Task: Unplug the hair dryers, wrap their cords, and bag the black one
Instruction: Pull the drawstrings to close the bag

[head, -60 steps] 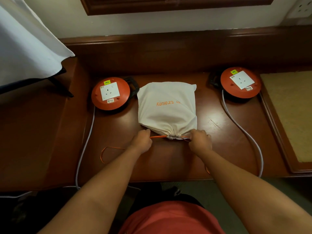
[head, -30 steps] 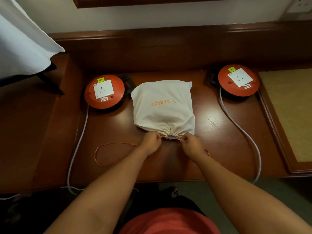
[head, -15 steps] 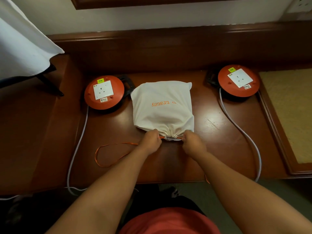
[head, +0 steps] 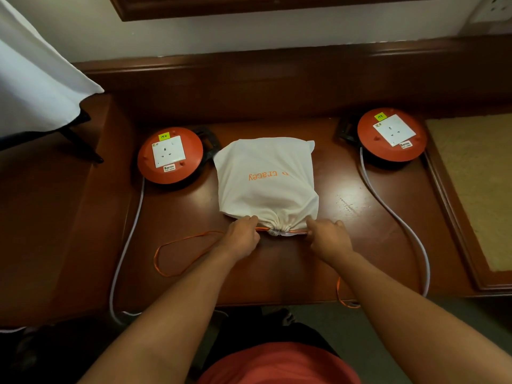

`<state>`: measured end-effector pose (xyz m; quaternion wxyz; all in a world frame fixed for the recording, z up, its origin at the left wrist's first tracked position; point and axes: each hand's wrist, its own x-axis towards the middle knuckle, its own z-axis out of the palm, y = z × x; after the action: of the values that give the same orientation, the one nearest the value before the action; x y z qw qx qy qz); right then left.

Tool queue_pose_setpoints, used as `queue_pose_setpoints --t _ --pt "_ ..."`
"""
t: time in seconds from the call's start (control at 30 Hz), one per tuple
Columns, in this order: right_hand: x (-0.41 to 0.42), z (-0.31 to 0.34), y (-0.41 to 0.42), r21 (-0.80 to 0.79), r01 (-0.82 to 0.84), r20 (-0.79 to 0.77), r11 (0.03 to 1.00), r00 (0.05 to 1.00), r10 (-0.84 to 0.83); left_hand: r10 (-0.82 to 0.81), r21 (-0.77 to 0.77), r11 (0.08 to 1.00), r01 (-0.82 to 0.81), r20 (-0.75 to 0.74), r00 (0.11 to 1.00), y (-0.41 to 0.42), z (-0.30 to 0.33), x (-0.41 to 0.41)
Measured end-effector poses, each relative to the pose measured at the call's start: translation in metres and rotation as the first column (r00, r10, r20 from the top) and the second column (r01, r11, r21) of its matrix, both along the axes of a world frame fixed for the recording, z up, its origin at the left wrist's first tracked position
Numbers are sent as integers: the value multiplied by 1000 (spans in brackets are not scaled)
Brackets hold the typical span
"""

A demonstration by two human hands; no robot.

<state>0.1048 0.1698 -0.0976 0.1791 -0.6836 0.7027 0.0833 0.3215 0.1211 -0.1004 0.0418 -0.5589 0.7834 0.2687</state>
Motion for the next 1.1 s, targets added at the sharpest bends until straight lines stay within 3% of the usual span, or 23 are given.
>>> queue_pose_setpoints --t 0.23,0.67,0.8,0.9,0.97,1.0,1.03,1.07,1.1 --pt "-11 1 9 32 35 -10 999 999 -35 -8 -8 1000 7 -25 1000 2 -4 6" --pt "-19 5 14 46 -51 -200 998 978 59 -35 -25 999 34 -55 998 7 -11 8" --pt "-20 3 20 51 56 -107 997 993 -50 -7 27 1000 10 -118 993 10 -19 15" --pt "-8 -2 40 -191 220 86 957 975 -207 45 -155 986 -66 -134 990 22 -21 20" --pt "2 -9 53 -220 390 319 894 895 -312 81 -339 929 -150 -208 975 39 -18 18" --pt "9 -13 57 -153 483 456 862 809 -373 112 -378 902 -210 -265 958 48 -18 16" --pt "17 -15 58 -12 578 578 816 670 -466 178 -339 896 -288 -322 930 58 -19 11" --pt "25 -15 56 181 655 672 734 462 -578 301 -189 899 -395 -388 871 64 -18 4" --pt "33 -14 53 393 682 715 617 196 -671 483 66 860 -507 -428 764 66 -18 -3"
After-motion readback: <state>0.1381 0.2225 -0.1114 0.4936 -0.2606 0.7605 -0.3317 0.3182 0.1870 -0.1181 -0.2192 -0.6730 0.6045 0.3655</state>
